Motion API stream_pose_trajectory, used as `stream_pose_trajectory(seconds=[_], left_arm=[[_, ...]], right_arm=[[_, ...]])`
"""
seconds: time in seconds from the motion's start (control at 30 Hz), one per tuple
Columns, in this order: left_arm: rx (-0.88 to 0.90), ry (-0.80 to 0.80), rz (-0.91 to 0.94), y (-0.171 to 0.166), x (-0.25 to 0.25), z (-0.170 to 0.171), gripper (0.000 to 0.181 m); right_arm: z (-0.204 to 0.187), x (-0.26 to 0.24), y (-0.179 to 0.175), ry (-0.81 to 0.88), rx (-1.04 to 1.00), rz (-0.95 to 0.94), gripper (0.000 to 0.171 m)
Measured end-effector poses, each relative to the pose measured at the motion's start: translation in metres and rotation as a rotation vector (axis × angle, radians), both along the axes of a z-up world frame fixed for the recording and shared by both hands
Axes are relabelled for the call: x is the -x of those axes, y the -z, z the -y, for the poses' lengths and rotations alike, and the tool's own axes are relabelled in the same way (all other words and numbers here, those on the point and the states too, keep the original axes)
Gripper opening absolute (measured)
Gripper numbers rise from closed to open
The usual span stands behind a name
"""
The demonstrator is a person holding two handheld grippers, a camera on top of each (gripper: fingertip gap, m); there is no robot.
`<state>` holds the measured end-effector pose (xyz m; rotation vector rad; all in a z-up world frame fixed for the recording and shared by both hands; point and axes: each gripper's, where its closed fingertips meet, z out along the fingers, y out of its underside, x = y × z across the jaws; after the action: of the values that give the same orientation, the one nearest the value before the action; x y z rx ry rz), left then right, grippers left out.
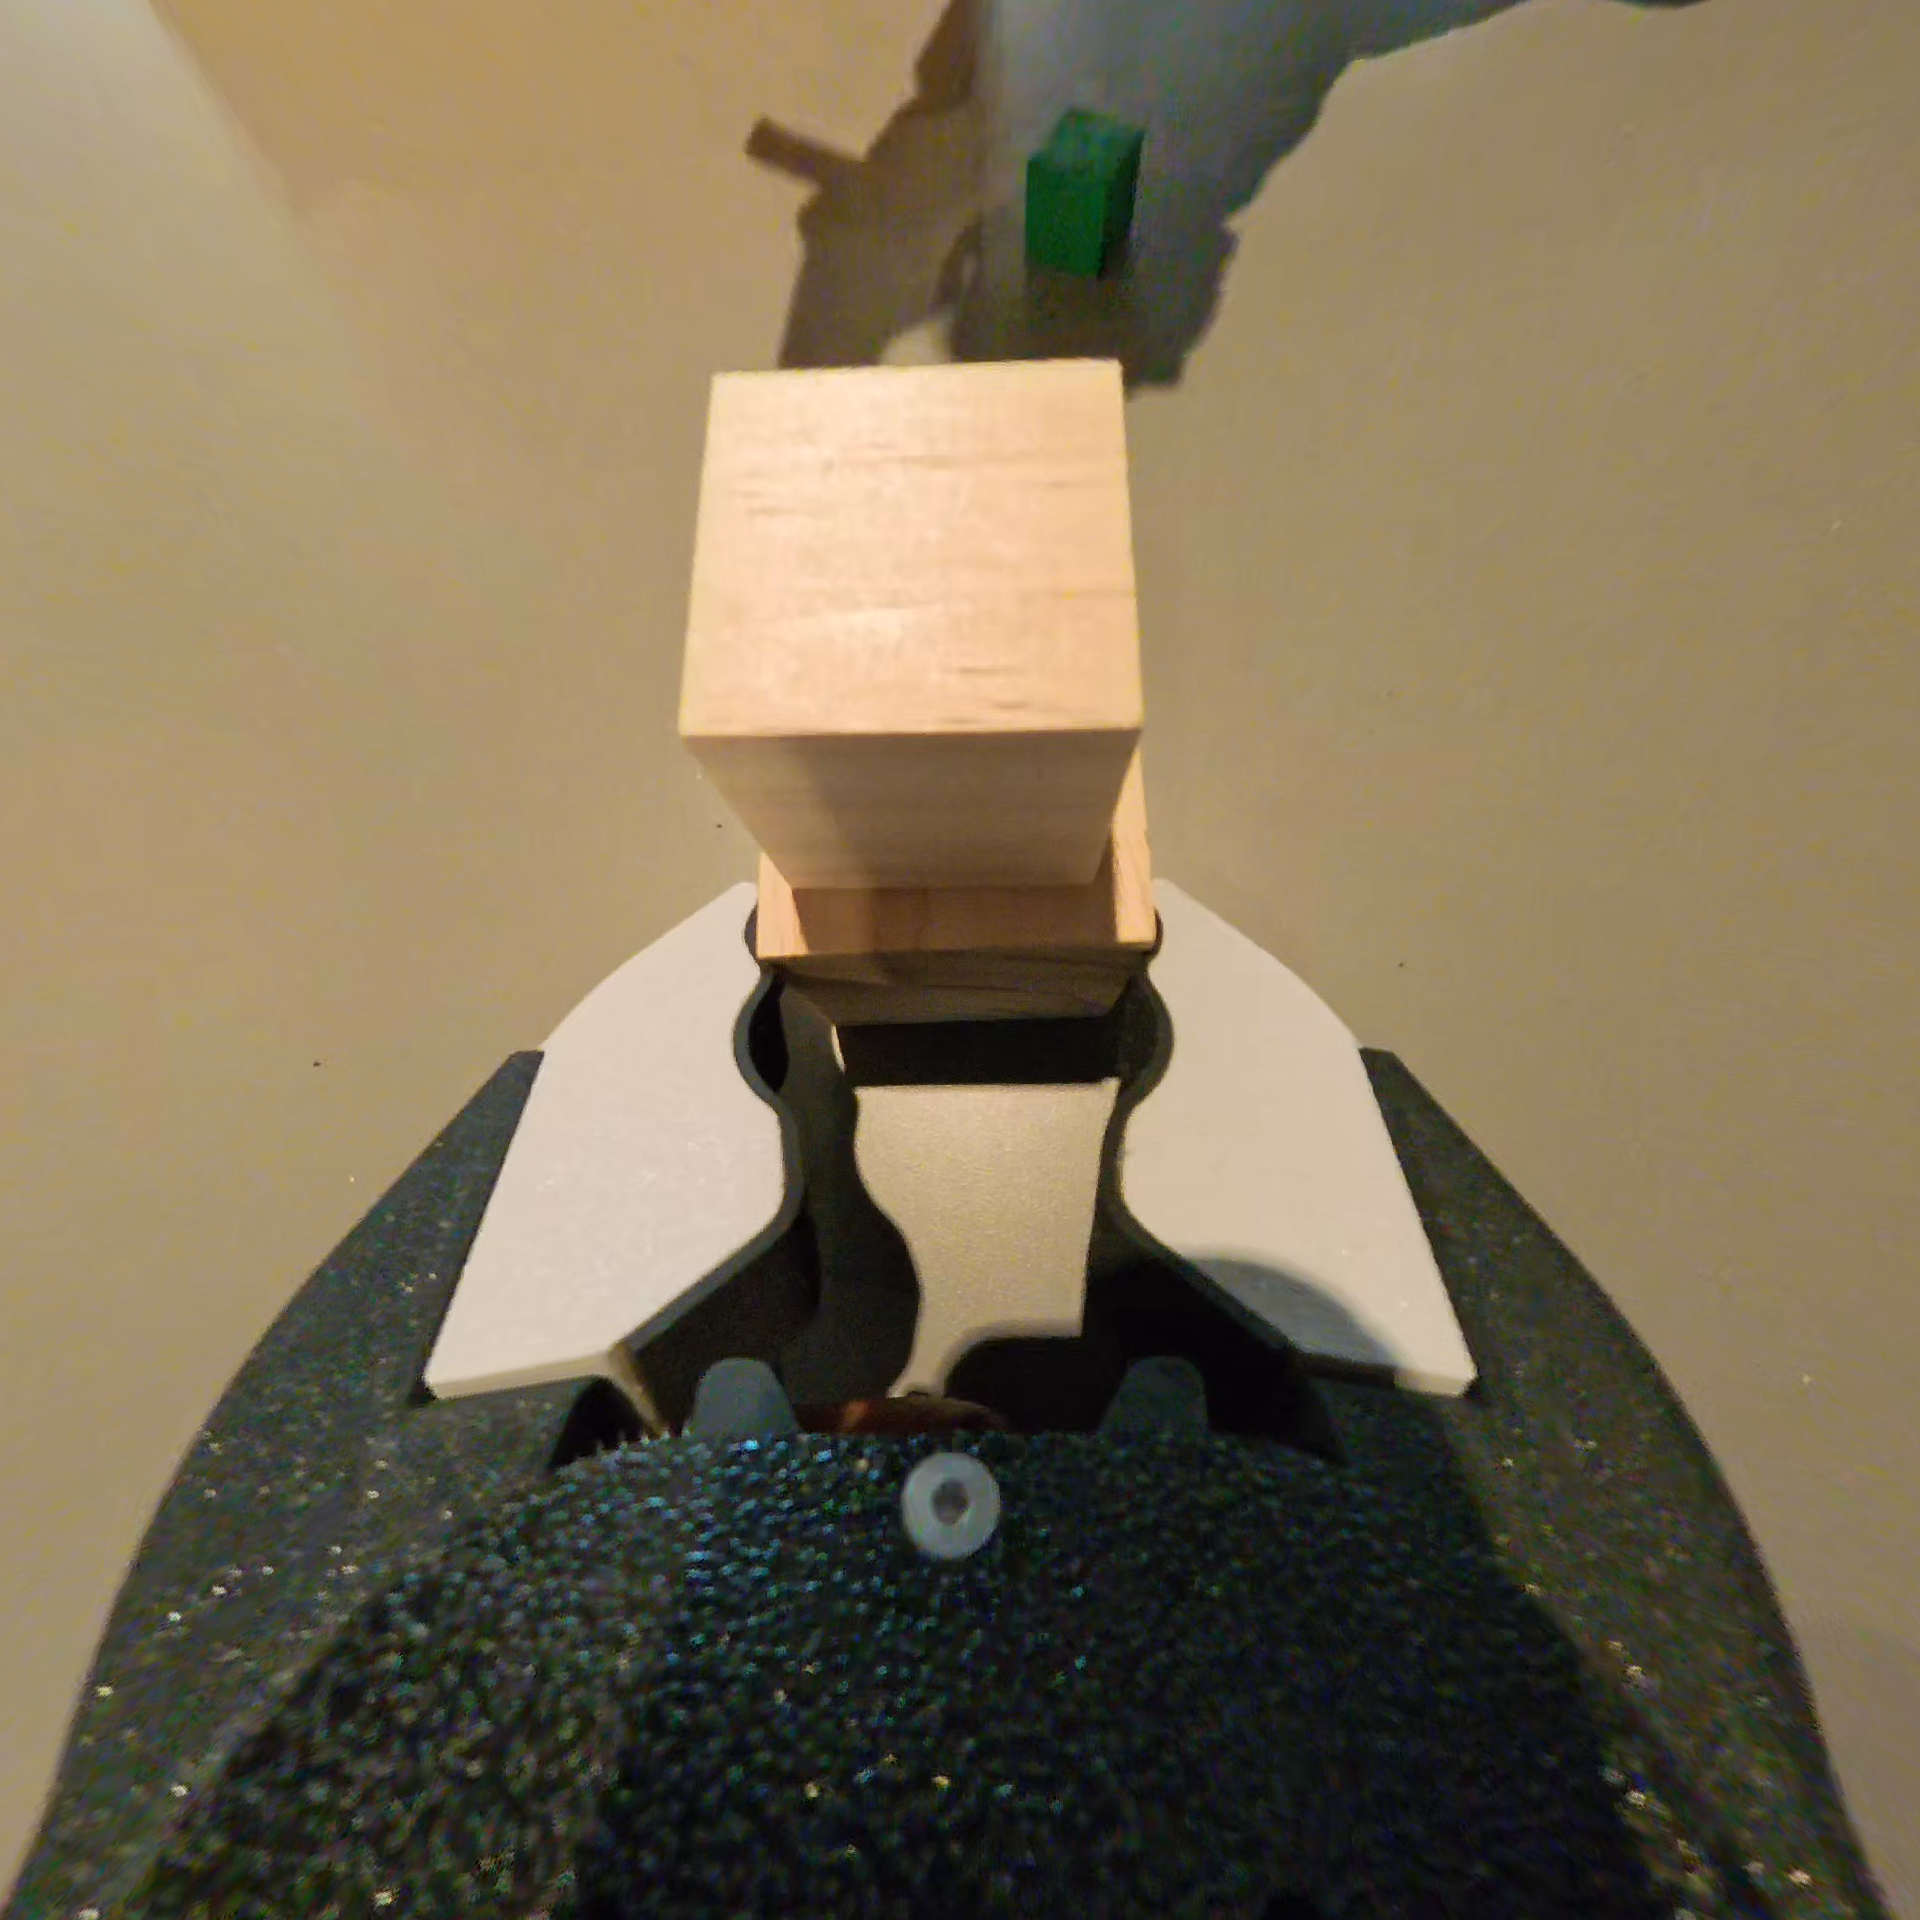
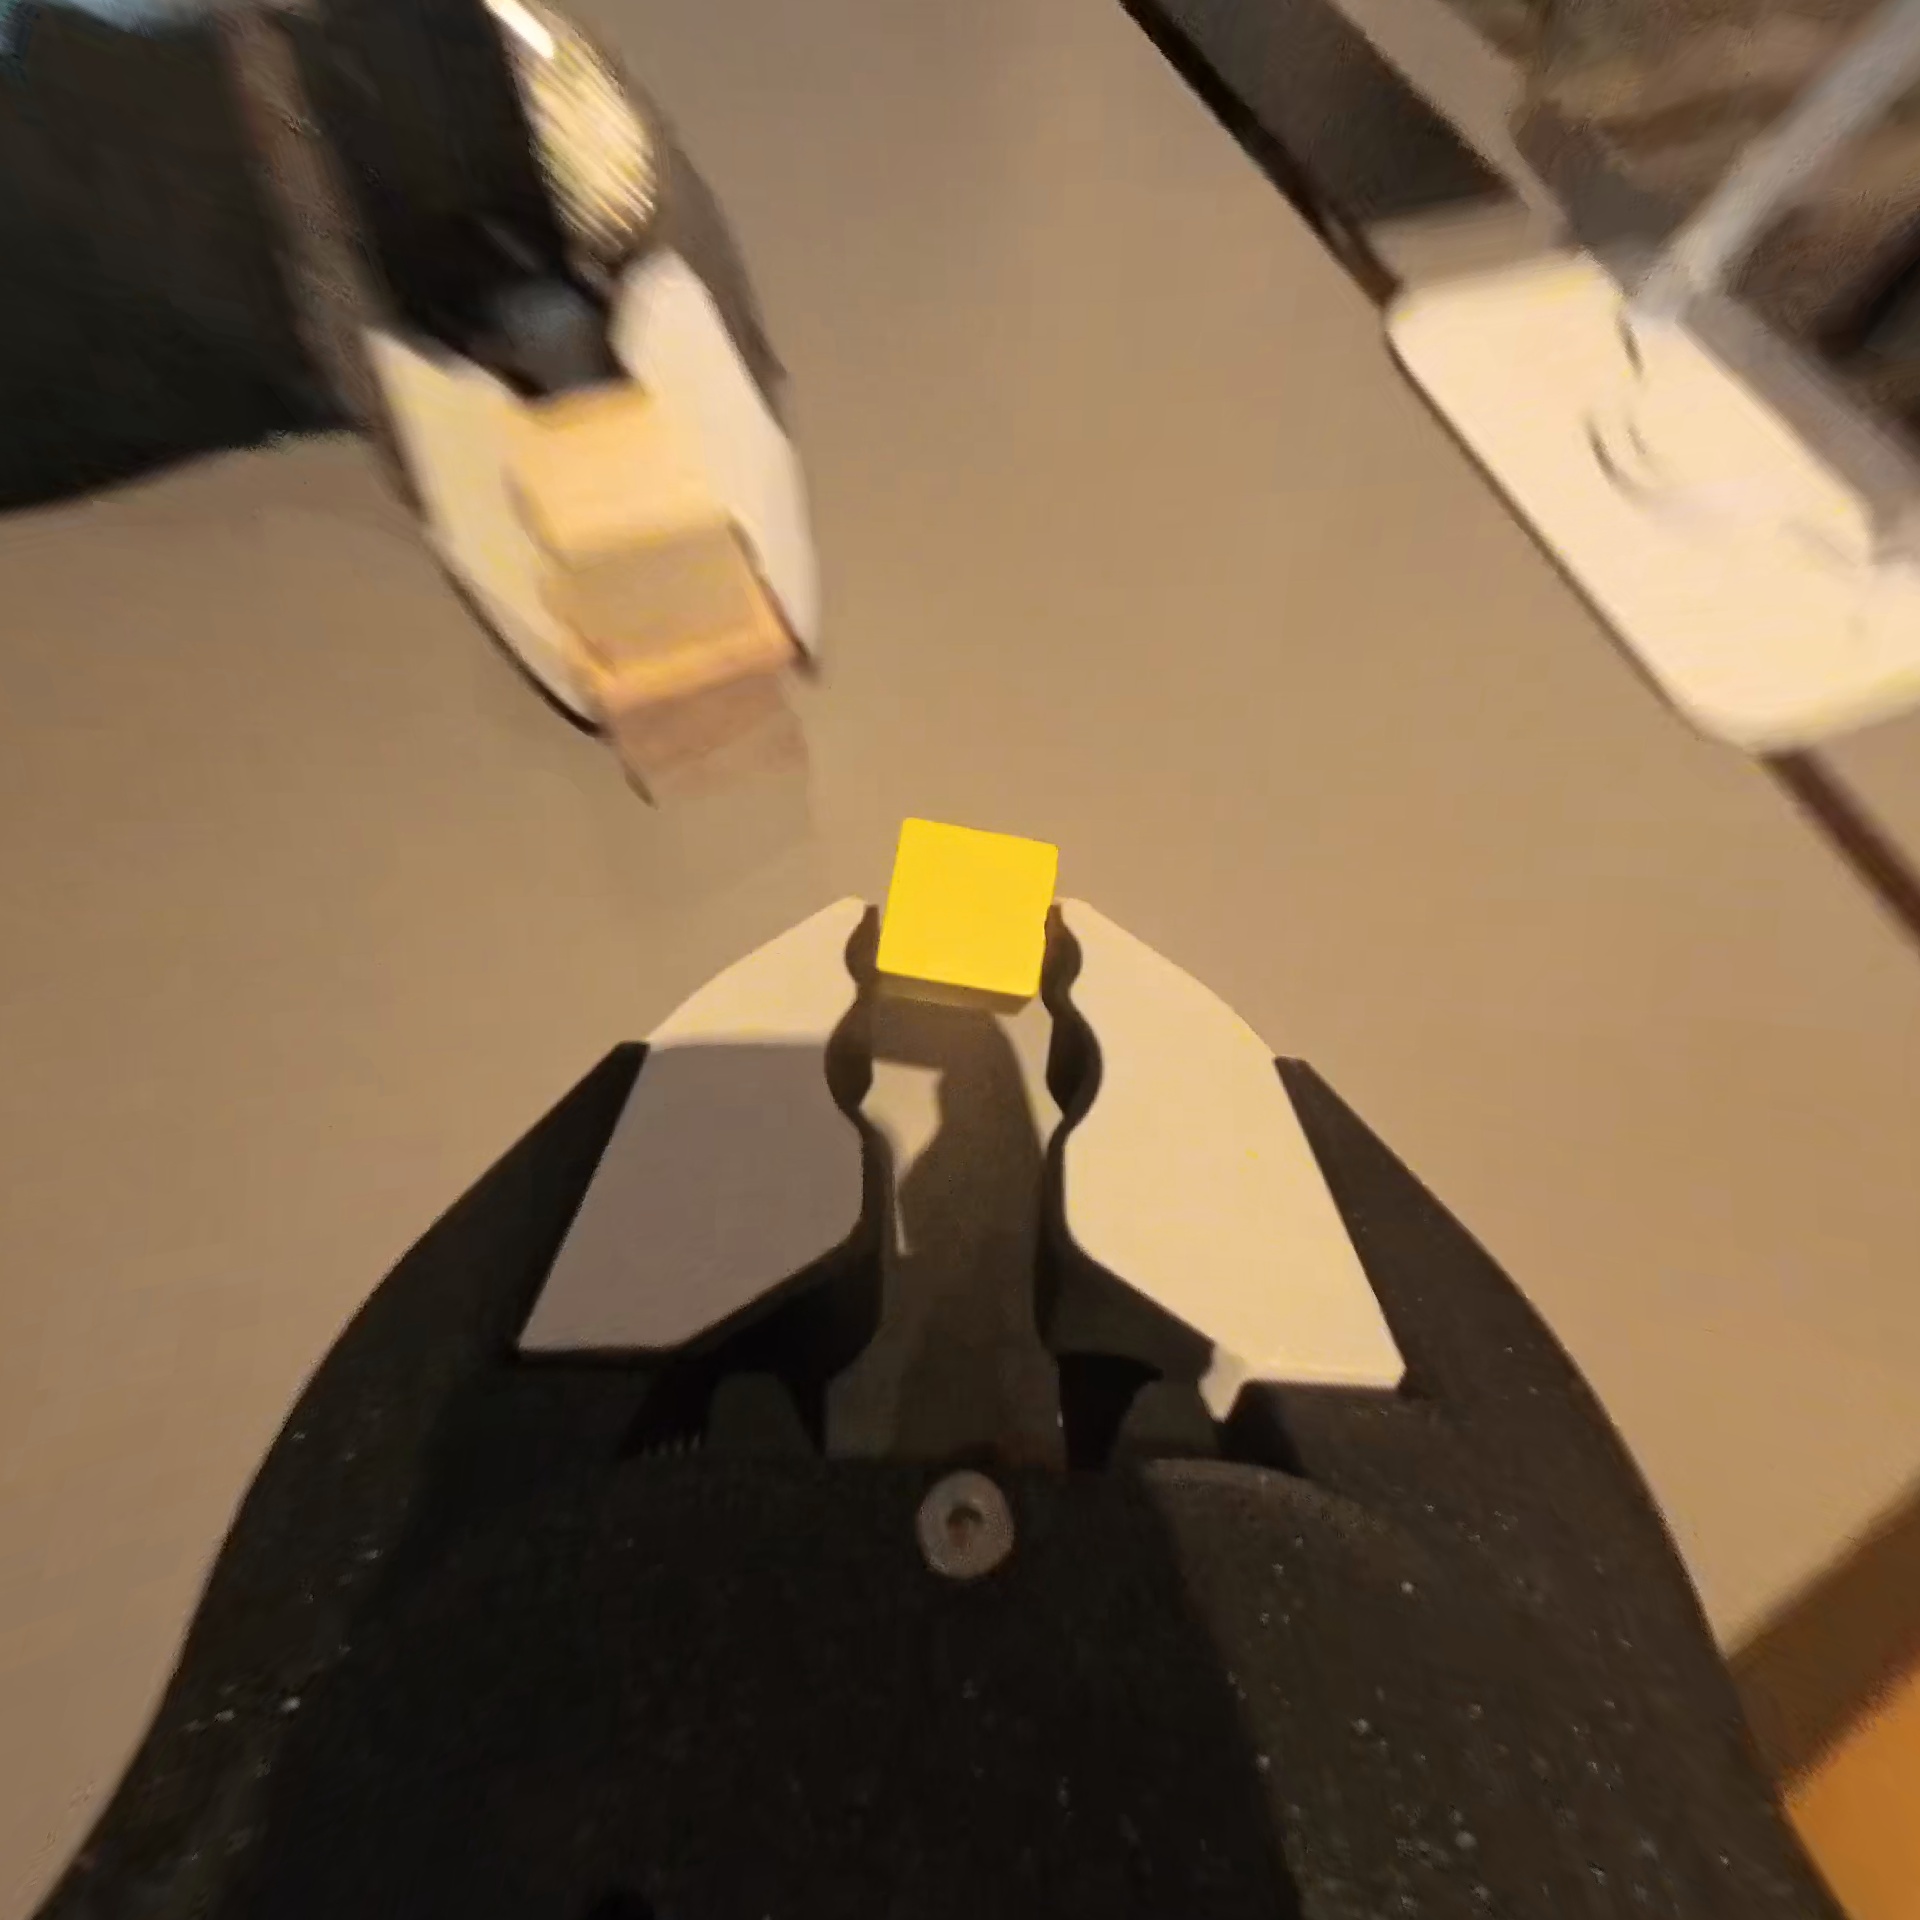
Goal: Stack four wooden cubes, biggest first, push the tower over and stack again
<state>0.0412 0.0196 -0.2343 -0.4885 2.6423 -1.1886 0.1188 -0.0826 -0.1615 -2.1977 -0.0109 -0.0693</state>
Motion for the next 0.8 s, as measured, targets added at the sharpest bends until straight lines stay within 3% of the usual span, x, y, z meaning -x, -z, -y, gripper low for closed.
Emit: stream_pose_trajectory(seconds=[0.13,0.27,0.47,0.8], left_arm=[[0.001,-0.001,-0.002,0.0,0.0,0.0,0.063],[0.0,-0.001,0.0,0.0,0.0,0.0,0.062],[0.002,0.0,-0.008,0.0,0.0,0.0,0.063],[0.003,0.001,-0.012,0.0,0.0,0.0,0.062]], right_arm=[[-0.055,0.053,-0.058,-0.33,-0.011,0.082,0.029],[-0.091,0.082,-0.052,-0.492,0.161,0.188,0.03],[-0.1,0.083,-0.024,-0.525,0.269,0.167,0.029],[-0.107,0.079,-0.02,-0.504,0.212,0.115,0.029]])
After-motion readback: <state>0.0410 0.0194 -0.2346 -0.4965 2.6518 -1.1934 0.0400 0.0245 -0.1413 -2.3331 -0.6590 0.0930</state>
